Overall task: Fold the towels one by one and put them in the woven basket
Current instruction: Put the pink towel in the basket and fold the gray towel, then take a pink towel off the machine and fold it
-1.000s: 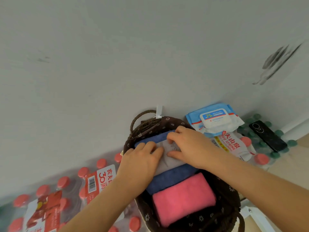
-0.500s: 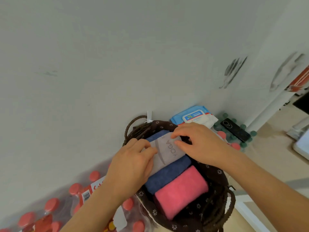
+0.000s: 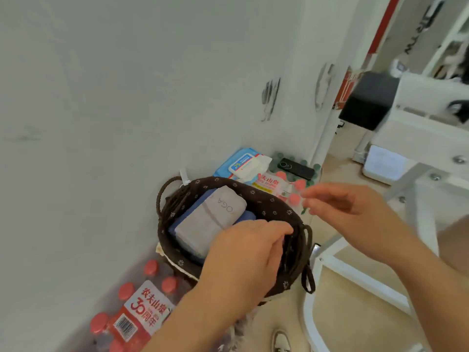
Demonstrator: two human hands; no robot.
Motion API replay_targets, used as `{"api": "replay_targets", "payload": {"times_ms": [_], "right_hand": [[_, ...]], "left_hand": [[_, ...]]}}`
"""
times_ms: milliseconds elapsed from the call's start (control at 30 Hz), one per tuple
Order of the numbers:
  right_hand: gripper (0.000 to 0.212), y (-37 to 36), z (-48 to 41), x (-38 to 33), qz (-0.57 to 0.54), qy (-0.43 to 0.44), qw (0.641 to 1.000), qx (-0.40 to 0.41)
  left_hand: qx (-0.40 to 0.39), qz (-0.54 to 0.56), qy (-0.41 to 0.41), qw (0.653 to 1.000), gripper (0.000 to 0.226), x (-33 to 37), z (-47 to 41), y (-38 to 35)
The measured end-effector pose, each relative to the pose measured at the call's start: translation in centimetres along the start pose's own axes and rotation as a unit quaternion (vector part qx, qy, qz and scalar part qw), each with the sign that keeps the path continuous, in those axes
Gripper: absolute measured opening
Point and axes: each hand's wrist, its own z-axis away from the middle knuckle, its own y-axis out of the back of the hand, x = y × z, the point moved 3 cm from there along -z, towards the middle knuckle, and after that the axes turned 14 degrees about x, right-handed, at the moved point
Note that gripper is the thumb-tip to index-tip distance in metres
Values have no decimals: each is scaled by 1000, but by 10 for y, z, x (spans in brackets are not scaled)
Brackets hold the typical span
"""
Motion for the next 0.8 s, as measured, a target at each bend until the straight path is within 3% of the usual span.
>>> {"api": "replay_targets", "payload": {"times_ms": [100, 233, 400, 500, 633, 733, 800], "right_hand": [[15, 34, 44, 25, 8, -69, 996, 57], [27, 77, 97, 63, 16, -166, 975, 147], [37, 117, 172, 131, 113, -281, 931, 203], [46, 138, 219, 177, 206, -344, 894, 199], [56, 161, 274, 225, 283, -453, 836, 123], [44, 159, 294, 247, 293, -459, 838, 41], [25, 158, 300, 256, 262, -454, 850, 44]], "left_hand": [[-13, 26, -67, 997, 27, 35, -2, -33], [-103, 77, -115, 985, 48, 80, 2, -89], [-235, 131, -130, 954, 31, 121, 22, -161], [-300, 126, -150, 934, 25, 142, 42, -210], [-363, 108, -147, 914, 24, 178, 75, -268], [-383, 64, -165, 907, 29, 201, 104, -296], [-407, 14, -178, 896, 37, 210, 127, -312]]}}
